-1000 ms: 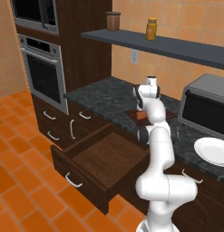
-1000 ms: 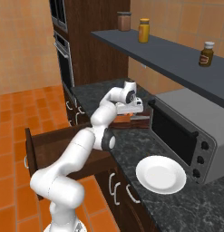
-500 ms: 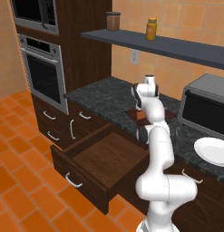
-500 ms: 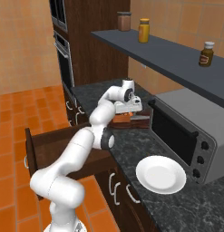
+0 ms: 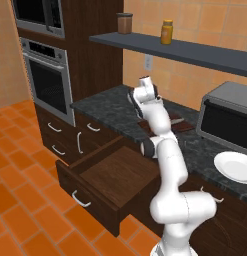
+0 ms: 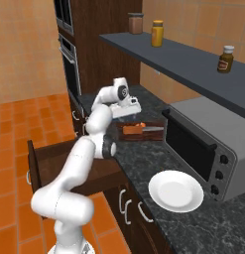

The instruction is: Pick up the knife from the drawer and place it on the cutting board. Then place the meat from the plate to the cutting board.

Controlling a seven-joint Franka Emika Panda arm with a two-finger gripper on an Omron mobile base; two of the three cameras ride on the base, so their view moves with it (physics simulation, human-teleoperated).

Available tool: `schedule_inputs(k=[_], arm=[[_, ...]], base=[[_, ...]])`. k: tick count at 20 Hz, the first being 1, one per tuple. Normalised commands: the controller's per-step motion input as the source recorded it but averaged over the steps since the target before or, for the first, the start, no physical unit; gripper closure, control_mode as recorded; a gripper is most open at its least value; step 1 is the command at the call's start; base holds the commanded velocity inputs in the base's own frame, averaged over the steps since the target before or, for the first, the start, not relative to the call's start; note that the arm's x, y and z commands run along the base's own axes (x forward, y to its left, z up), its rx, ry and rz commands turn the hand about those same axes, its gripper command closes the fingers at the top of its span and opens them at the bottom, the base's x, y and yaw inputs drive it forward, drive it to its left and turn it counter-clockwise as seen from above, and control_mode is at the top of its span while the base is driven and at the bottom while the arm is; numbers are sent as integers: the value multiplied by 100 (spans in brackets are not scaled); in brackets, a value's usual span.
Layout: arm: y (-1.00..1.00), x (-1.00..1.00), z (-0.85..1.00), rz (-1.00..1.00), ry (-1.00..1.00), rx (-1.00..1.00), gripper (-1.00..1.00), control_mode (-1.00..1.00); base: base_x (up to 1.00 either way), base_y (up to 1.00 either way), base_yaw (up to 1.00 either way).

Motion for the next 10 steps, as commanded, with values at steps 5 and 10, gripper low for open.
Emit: schedule_inputs(k=[5, 10], arm=[[100, -100, 14, 2, 30, -35, -100, -100], [82, -93, 1, 0, 54, -37, -100, -100]], base=[[0, 0, 0], [0, 0, 0]])
